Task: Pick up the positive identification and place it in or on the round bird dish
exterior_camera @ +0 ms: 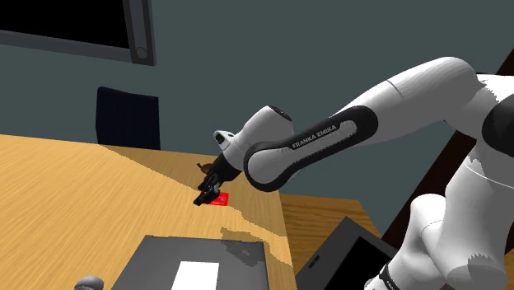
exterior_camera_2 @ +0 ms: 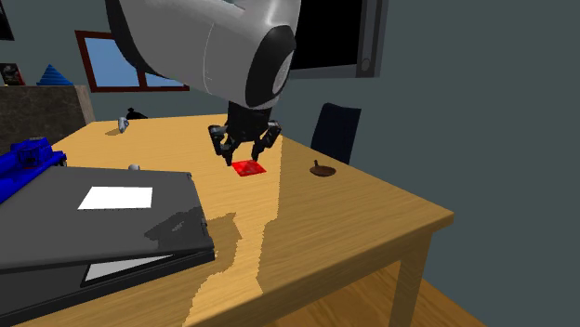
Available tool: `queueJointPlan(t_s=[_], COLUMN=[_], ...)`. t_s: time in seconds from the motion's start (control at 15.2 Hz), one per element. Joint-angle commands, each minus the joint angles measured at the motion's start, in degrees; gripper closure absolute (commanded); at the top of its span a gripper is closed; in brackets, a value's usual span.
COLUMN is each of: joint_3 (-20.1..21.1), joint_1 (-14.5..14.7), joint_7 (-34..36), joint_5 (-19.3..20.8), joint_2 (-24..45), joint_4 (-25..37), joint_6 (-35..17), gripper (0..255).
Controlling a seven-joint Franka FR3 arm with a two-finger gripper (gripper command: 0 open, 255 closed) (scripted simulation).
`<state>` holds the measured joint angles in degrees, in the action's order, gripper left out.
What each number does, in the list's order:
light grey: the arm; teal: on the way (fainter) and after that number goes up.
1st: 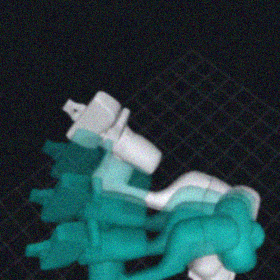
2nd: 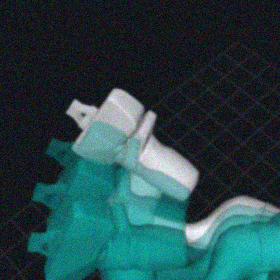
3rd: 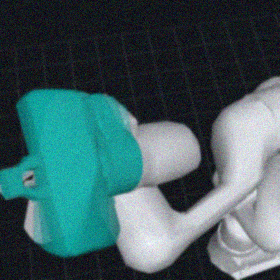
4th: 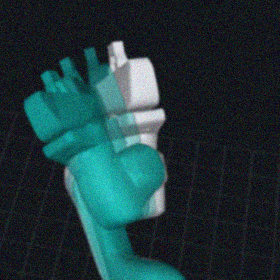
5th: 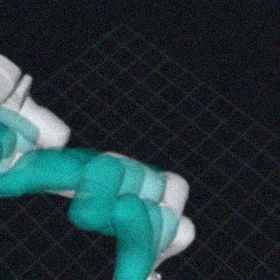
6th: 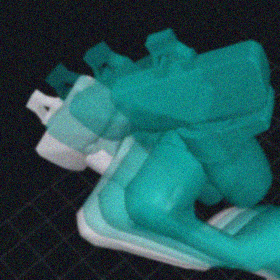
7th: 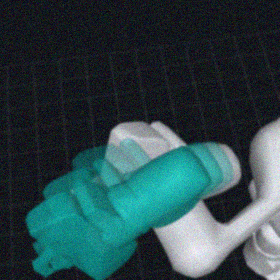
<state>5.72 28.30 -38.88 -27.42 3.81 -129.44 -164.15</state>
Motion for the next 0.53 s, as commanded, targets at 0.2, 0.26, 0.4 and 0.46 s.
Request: queueJointPlan(t_s=[0.2,0.26,0.4,0.46], joint_3=[-0.55,-1.05,-1.99,-2.41], joint_1=[-0.04,-0.73,-2.13,-2.85], joint_7=[2.68,0.94,-2.23,-3.65], joint_5=[2.78,1.95,0.53,-0.05], joint_2=[-2.1,-1.15,0.86,1.92], joint_4=[0.86,2.31,5.38,7.0], joint_6=[2.92,3.75,5.49,6.4], gripper=[255,255,255,255])
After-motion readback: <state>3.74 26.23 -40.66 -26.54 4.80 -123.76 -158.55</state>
